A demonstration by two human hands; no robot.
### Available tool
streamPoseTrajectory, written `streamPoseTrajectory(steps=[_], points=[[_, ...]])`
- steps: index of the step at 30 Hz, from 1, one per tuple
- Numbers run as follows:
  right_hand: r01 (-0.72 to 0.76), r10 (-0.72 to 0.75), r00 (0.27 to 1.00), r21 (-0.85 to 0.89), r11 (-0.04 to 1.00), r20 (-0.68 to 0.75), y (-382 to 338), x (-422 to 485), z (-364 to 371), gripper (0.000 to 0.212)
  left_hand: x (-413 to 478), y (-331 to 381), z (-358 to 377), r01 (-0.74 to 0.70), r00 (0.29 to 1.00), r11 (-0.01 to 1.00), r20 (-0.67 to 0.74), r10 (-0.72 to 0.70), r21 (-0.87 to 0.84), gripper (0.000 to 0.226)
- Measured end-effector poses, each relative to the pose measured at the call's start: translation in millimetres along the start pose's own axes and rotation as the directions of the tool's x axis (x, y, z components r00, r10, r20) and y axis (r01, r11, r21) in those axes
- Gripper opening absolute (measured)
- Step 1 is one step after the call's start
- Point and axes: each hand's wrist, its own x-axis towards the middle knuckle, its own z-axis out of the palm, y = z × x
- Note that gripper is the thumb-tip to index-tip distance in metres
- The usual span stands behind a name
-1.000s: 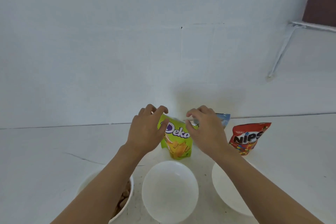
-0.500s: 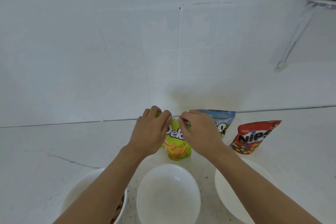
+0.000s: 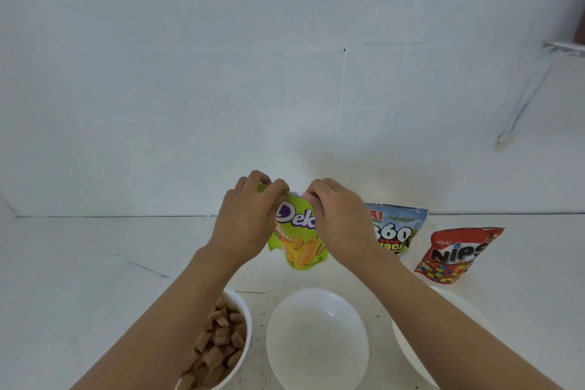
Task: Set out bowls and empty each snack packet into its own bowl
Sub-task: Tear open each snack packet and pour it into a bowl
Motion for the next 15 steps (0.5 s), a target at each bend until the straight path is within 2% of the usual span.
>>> streamPoseTrajectory(steps=[4, 11, 15], points=[[0.076, -0.077, 0.995, -0.019, 0.997, -0.067, -41, 12, 3, 0.024, -16, -24, -38, 0.045, 0.997, 0.999, -0.056, -0.044, 0.016, 0.017], [0.182, -0.18, 0.982, 0.048, 0.982, -0.056, -137, 20, 18, 0.026, -63, -84, -107, 0.089, 0.981, 0.996, -0.176, -0.082, 0.03, 0.018], [0.227, -0.225, 0.974, 0.122, 0.966, -0.032, -196, 17, 32, 0.025, -99, -122, -148, 0.129, 0.975, 0.99, -0.191, -0.115, 0.063, 0.02]])
